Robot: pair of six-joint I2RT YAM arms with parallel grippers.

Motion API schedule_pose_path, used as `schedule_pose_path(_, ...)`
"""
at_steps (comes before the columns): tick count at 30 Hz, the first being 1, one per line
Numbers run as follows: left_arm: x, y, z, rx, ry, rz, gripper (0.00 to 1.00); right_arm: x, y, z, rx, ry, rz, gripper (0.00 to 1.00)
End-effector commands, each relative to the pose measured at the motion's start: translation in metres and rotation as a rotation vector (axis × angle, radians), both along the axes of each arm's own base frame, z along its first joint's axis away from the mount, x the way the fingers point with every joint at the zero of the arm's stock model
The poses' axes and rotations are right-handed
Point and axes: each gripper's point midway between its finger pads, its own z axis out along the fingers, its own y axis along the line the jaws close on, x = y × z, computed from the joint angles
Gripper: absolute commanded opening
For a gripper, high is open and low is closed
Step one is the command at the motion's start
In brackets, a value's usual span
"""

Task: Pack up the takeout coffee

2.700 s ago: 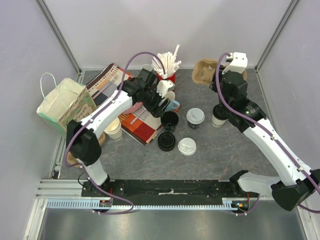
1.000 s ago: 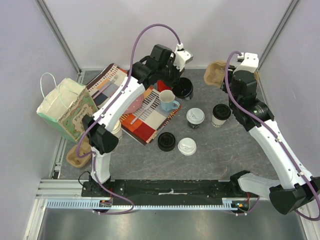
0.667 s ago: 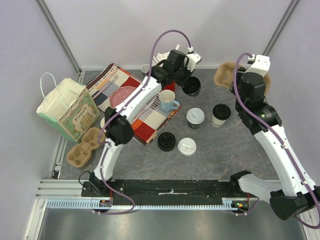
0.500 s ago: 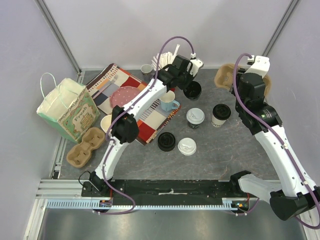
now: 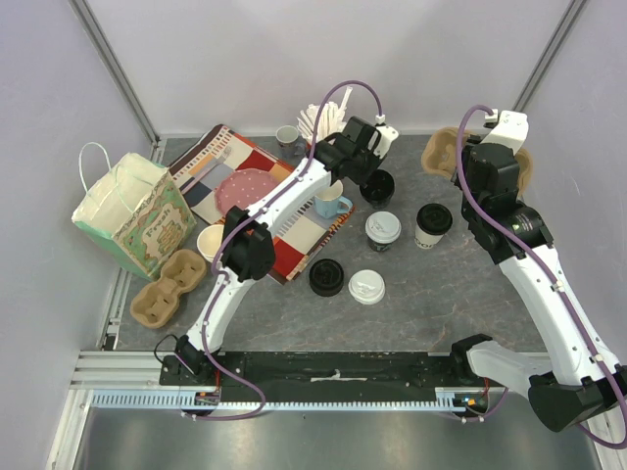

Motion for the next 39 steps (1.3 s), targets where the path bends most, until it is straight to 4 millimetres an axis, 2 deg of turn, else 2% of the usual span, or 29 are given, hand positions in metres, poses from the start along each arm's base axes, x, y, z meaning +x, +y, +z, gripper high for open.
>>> schedule_pose_path(1,-0.007,-0.002,-0.023,0.029,0.052,0.026,0.02,0.001,-0.002,0.01,0.009,-0.026,-0.006,0.27)
schedule_pose_path(7,-0.009,-0.003,-0.03,0.031,0.069,0.024,0.03,0.001,0.001,0.009,0.018,-0.025,0.008,0.26)
schedule_pose_path(10,-0.008,-0.003,-0.03,0.036,0.064,0.024,0.08,0.001,0.001,0.009,0.019,-0.025,0.008,0.27)
schedule_pose_path(15,-0.007,-0.003,-0.028,0.035,0.058,0.025,0.3,0.002,0.002,0.008,0.023,-0.025,0.011,0.26)
schedule_pose_path(16,-0.007,-0.003,-0.029,0.034,0.06,0.025,0.38,0.003,0.002,0.009,0.024,-0.026,0.013,0.26)
schedule_pose_path(19,-0.003,-0.003,-0.018,0.022,0.038,0.031,0.52,0.004,0.005,0.008,0.029,-0.023,0.024,0.27)
schedule_pose_path(23,0.006,-0.006,0.019,-0.022,-0.053,0.035,0.6,0.003,0.005,0.009,0.029,-0.025,0.026,0.27)
schedule_pose_path(26,0.014,-0.001,0.051,-0.041,-0.135,0.063,0.63,0.002,0.004,0.011,0.028,-0.028,0.025,0.27)
schedule_pose_path(30,0.01,0.004,0.096,-0.081,-0.202,0.052,0.68,0.003,0.005,0.011,0.027,-0.025,0.029,0.26)
schedule_pose_path(32,-0.002,0.005,0.124,-0.119,-0.219,0.02,0.69,0.003,0.007,0.009,0.029,-0.022,0.038,0.26)
schedule_pose_path(33,-0.009,0.005,0.124,-0.117,-0.203,-0.007,0.7,0.004,0.008,0.009,0.029,-0.02,0.044,0.26)
schedule_pose_path(34,-0.019,0.009,0.146,-0.145,-0.222,-0.027,0.7,0.004,0.008,0.007,0.032,-0.018,0.044,0.26)
schedule_pose_path(35,-0.031,0.005,0.15,-0.168,-0.203,-0.082,0.7,0.004,0.009,0.008,0.034,-0.018,0.051,0.26)
schedule_pose_path(36,-0.039,0.006,0.143,-0.154,-0.181,-0.12,0.7,0.005,0.01,0.007,0.033,-0.015,0.051,0.26)
schedule_pose_path(37,-0.048,0.008,0.149,-0.163,-0.175,-0.15,0.7,0.005,0.01,0.008,0.036,-0.019,0.054,0.26)
schedule_pose_path(38,-0.067,0.009,0.167,-0.201,-0.172,-0.205,0.69,0.006,0.011,0.006,0.038,-0.014,0.059,0.26)
schedule_pose_path(39,-0.079,0.012,0.159,-0.187,-0.141,-0.247,0.67,0.005,0.011,0.007,0.037,-0.016,0.059,0.26)
